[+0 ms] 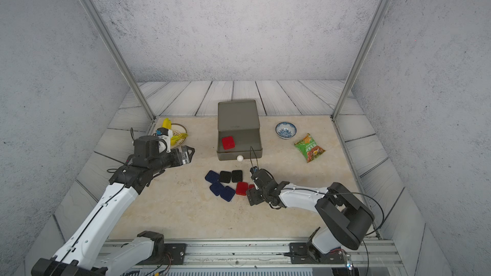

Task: Place the brooch boxes into the drawer by color
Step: Pick up the brooch box from the center of the board.

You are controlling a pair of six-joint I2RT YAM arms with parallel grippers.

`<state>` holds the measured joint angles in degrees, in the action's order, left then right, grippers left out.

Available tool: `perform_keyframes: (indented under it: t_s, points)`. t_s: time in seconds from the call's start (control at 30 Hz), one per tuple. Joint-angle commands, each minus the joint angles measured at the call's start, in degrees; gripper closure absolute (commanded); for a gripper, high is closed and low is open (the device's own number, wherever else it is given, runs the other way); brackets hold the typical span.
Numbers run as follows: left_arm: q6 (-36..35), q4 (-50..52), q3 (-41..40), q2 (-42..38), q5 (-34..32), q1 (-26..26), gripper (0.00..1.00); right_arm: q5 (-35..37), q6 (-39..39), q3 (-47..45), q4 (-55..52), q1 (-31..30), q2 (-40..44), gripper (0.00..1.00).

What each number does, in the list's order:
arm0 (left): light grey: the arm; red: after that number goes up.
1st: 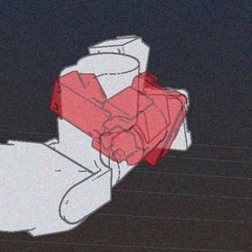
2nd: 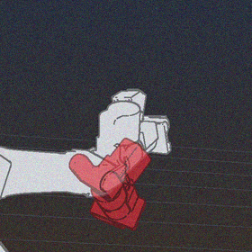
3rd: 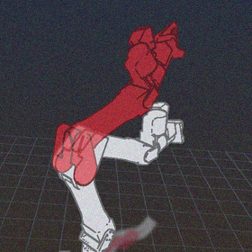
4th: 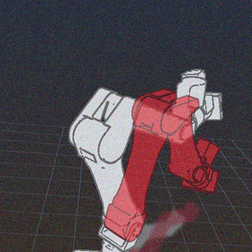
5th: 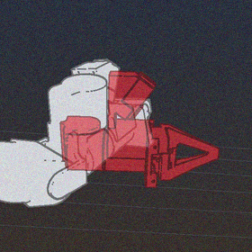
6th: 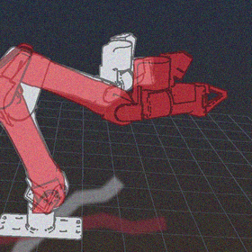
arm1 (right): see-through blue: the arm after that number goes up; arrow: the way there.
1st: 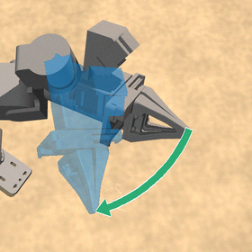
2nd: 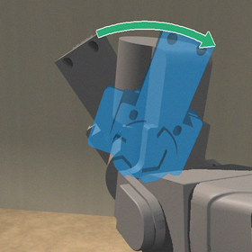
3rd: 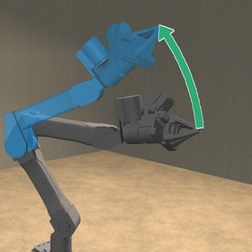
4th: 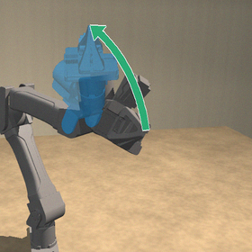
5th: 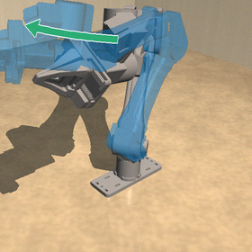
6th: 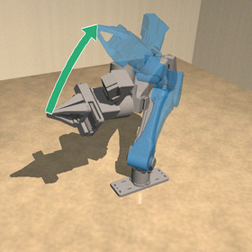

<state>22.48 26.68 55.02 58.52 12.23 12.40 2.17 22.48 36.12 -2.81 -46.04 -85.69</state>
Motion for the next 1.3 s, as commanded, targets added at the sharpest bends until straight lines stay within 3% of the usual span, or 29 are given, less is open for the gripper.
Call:
perform_keyframes:
  t_s: [0.0,0.17,0.5,0.73,0.97,1.17,1.27]
  points:
    - [-0.9,0.6,1.2,-1.2,-0.7,0.3,0.02,4.2,1.5,0.9,-1.5,-0.4,-0.1,0.21]
    - [-1.0,0.7,1.3,-1.5,-1.1,0.3,0.02,5.7,2.3,0.4,-2.9,-0.4,3.2,0.36]
    - [-0.9,1.4,1.7,-2.1,-1.3,0.3,0.02,6.3,1.3,-0.1,-3.9,-0.4,4.8,0.44]
    - [-1.0,1.8,2.4,-2.3,-1.1,0.3,0.02,3.5,-2.1,-1.2,-10.6,-0.6,21.6,0.45]
    - [-0.5,2.0,3.1,-2.9,-0.6,0.3,0.02,3.3,-6.3,4.0,-15.5,-0.6,35.6,0.45]
    - [-0.2,2.2,3.5,-3.4,-0.5,0.3,0.02,4.5,-12.9,20.1,-20.0,-0.5,26.2,0.45]
    - [-0.2,2.3,3.6,-3.4,-0.2,0.3,0.02,0.5,-17.3,29.6,-22.5,0.1,18.2,0.45]
